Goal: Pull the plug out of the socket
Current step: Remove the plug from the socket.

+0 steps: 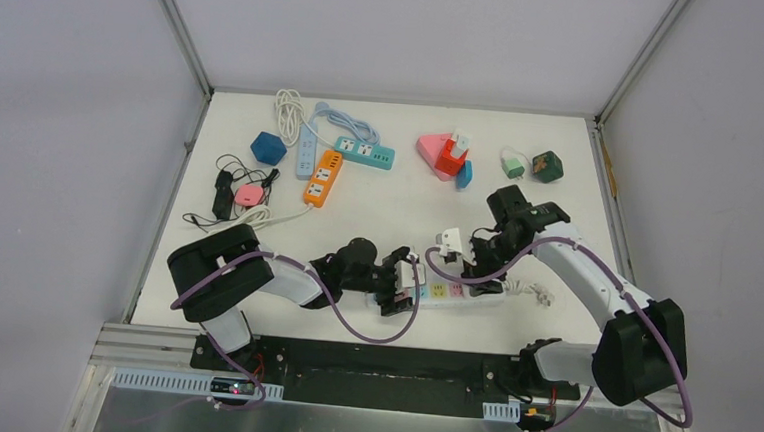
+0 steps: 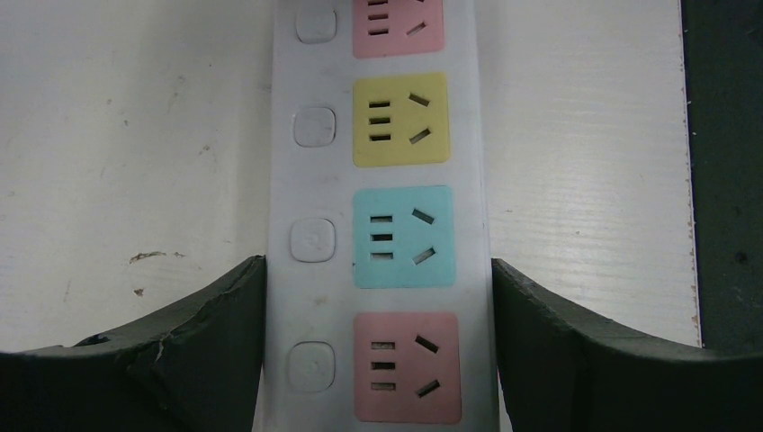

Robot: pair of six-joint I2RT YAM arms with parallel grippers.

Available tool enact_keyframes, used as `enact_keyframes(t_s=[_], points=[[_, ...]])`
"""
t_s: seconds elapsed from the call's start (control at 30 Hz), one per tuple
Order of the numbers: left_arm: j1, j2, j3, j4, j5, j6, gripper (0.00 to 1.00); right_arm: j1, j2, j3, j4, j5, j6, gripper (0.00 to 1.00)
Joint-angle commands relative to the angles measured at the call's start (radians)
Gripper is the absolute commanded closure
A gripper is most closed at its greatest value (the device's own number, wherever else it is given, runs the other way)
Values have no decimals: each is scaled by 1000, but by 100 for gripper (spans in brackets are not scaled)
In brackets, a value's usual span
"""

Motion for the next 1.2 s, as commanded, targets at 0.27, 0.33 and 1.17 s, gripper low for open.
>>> enact_keyframes(t_s=[0.27,0.33,1.17], points=[[3,39,20,-50,-44,-66,100,-108,-73,37,-58,-332,-10,100],[4,38,17,-48,-44,-67,100,-107,-69,37,-55,-362,-11,100],[5,40,34,-81,-54,-74,100,-140,-95,53,-82,-278,-33,100]])
